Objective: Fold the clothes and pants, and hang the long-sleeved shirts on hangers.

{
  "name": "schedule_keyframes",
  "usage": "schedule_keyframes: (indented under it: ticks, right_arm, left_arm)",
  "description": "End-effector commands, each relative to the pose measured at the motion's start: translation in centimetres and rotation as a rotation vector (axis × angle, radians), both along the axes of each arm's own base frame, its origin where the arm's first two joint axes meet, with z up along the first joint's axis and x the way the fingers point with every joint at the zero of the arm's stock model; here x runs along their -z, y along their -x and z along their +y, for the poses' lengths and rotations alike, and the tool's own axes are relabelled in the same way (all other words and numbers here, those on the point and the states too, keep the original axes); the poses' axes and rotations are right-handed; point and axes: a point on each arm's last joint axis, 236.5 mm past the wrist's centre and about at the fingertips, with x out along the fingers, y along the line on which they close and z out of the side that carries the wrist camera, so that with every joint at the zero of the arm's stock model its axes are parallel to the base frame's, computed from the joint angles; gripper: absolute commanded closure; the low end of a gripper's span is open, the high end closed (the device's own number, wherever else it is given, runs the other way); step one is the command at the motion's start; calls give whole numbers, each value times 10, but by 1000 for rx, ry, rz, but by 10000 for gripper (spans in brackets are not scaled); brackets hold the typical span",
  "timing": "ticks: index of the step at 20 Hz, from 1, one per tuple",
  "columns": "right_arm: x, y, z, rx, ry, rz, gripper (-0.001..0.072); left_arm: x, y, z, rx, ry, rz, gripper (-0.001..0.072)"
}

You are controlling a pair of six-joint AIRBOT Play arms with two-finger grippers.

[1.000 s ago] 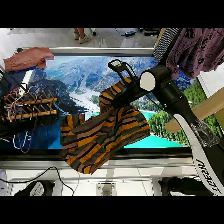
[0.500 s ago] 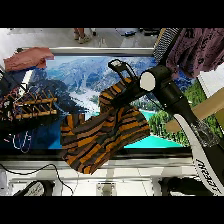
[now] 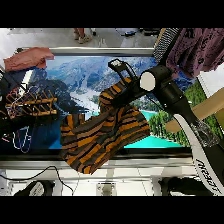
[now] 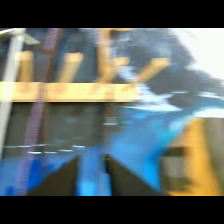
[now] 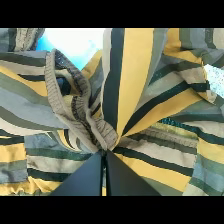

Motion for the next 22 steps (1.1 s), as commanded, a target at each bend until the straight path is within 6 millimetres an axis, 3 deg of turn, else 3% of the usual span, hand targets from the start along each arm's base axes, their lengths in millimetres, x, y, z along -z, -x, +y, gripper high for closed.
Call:
schedule_keyframes:
  ticks: [1,2,4,7,10,14,15,17,19,21,22]
  right_arm:
    - [-3,1,7,-5,-35,3,691]
    - [-1,6,7,-12,-30,25,691]
    - [14,21,-14,-5,66,98,689]
    - [54,50,-50,35,200,207,689]
    - [91,83,-77,74,249,255,689]
    - [140,134,-98,114,289,394,688]
    - [150,146,-100,109,295,435,664]
    - [163,168,-98,79,284,511,481]
    - [158,169,-89,57,240,510,458]
    - [123,145,-66,7,131,373,458]
    - [97,123,-57,-5,82,257,456]
  left_arm:
    - [-30,29,-81,173,215,41,342]
    - [-32,40,-107,244,245,76,343]
    - [-28,67,-158,415,276,159,341]
    - [-25,87,-203,562,250,190,341]
    - [-21,97,-228,633,244,205,341]
    - [11,120,-252,745,214,329,336]
    - [19,124,-257,764,215,359,336]
    - [32,126,-261,772,217,404,336]
    - [37,114,-260,738,206,380,336]
    - [28,95,-262,768,166,258,335]
    - [21,81,-263,760,147,196,335]
